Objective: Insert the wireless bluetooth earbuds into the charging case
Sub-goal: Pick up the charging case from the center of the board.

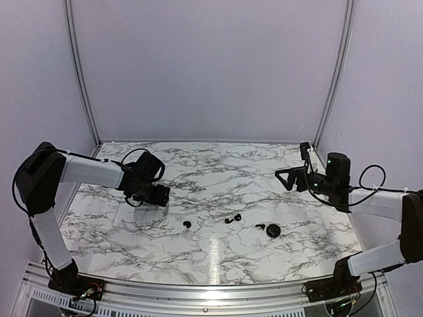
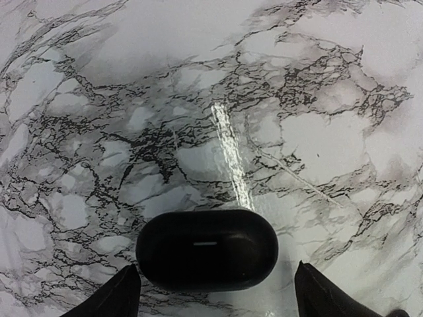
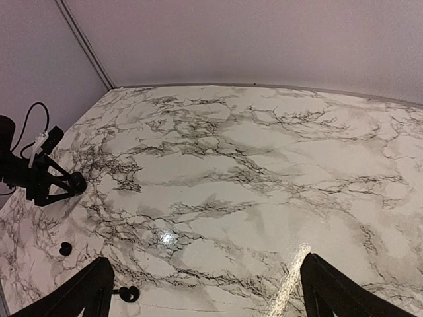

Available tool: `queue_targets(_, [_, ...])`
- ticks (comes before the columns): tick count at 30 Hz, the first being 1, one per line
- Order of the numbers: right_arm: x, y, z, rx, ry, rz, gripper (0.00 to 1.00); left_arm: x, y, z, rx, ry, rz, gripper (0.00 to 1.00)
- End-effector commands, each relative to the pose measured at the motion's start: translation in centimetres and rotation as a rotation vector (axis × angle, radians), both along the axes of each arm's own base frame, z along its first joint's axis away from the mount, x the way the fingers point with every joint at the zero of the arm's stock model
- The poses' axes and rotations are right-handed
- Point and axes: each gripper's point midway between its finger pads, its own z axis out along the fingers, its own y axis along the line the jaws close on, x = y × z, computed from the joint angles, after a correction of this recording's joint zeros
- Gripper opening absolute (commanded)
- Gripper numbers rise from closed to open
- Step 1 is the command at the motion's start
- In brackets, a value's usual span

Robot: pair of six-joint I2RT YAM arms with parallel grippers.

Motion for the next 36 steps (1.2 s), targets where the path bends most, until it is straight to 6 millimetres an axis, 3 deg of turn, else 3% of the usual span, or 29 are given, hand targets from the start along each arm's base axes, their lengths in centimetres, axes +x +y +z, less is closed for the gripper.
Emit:
queue_targets(1, [0.7, 0.4, 2.3, 0.026, -0.062, 0.018, 0.99, 0.4, 0.8, -0.4, 0.066, 0.005, 0.028, 0.83])
queue_targets(11, [1.1, 0.7, 2.5, 0.026, -0.062, 0.034, 0.99, 1.1, 1.1, -1.5, 0.107, 0.004, 0.047, 0.76])
queue_targets(26, [1.3, 1.5, 3.3, 0.024, -0.063, 0.075, 0.99, 1.7, 0.6, -0.9, 0.112, -0.019, -0.001, 0.68])
queue_targets(32, [1.1, 1.9, 2.8, 0.039, -0.039, 0.099, 0.99, 0.4, -0.2, 1.0, 0.038, -0.037, -0.062, 0.64])
queue_targets(36, [0.6, 3.2, 2.0, 0.057, 0.015, 0.148, 0.98, -1.6, -0.6, 2.3, 0.038, -0.076, -0.148, 0.63])
